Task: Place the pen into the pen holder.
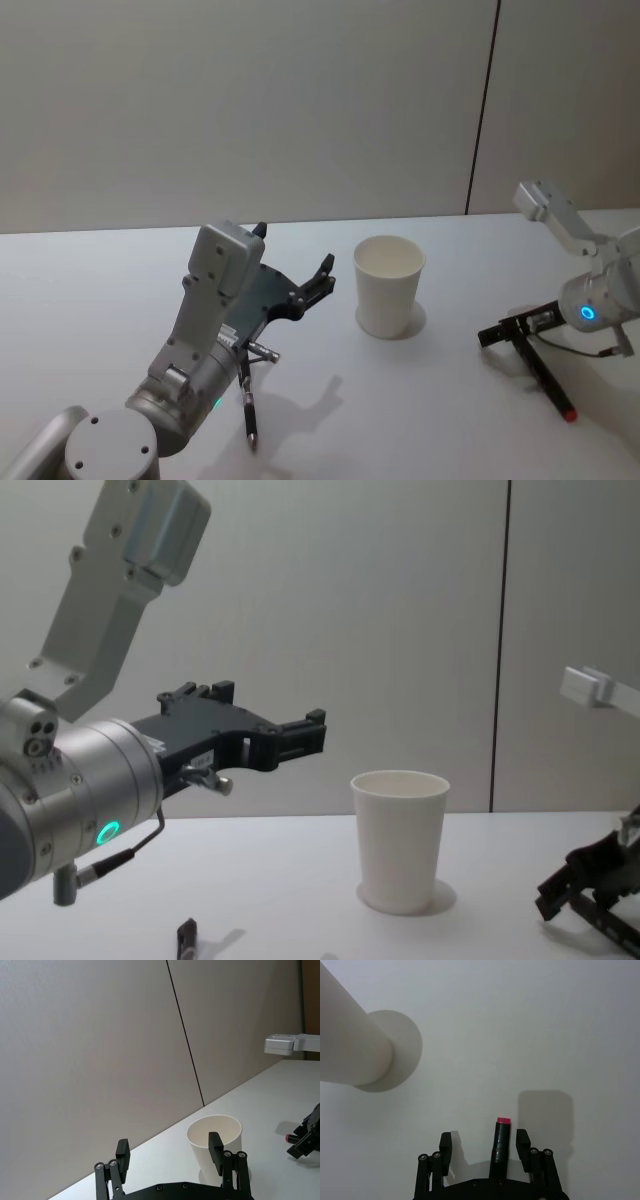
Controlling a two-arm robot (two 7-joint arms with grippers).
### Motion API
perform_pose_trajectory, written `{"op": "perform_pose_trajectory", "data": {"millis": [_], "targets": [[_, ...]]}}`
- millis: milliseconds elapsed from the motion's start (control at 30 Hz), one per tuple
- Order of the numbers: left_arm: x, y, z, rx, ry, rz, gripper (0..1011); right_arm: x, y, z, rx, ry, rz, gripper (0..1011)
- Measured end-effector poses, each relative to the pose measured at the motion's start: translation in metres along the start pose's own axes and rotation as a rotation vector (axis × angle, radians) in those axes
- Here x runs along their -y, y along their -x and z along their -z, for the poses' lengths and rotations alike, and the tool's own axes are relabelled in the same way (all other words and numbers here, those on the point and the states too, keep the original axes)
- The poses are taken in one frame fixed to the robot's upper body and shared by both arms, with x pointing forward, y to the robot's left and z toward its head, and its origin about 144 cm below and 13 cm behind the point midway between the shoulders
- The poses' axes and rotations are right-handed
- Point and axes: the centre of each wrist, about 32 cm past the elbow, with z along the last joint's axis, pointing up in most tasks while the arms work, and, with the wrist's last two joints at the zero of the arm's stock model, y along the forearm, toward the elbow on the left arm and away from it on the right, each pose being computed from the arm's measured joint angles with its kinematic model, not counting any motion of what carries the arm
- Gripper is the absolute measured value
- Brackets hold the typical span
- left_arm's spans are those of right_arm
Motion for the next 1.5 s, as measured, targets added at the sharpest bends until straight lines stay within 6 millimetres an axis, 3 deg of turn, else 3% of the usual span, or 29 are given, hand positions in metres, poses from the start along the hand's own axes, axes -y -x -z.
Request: {"op": "perform_pose_trajectory", "data": {"millis": [700, 1500], "targets": [[0.0, 0.0, 0.0, 0.0, 0.0, 0.0, 1004, 0.002, -0.002, 0.01, -0.006, 0.014, 0.0, 192], [0.0, 0.0, 0.0, 0.0, 0.0, 0.0, 1004, 0.017, -0.001, 0.019, 0.027, -0.141, 0.003, 173]]}}
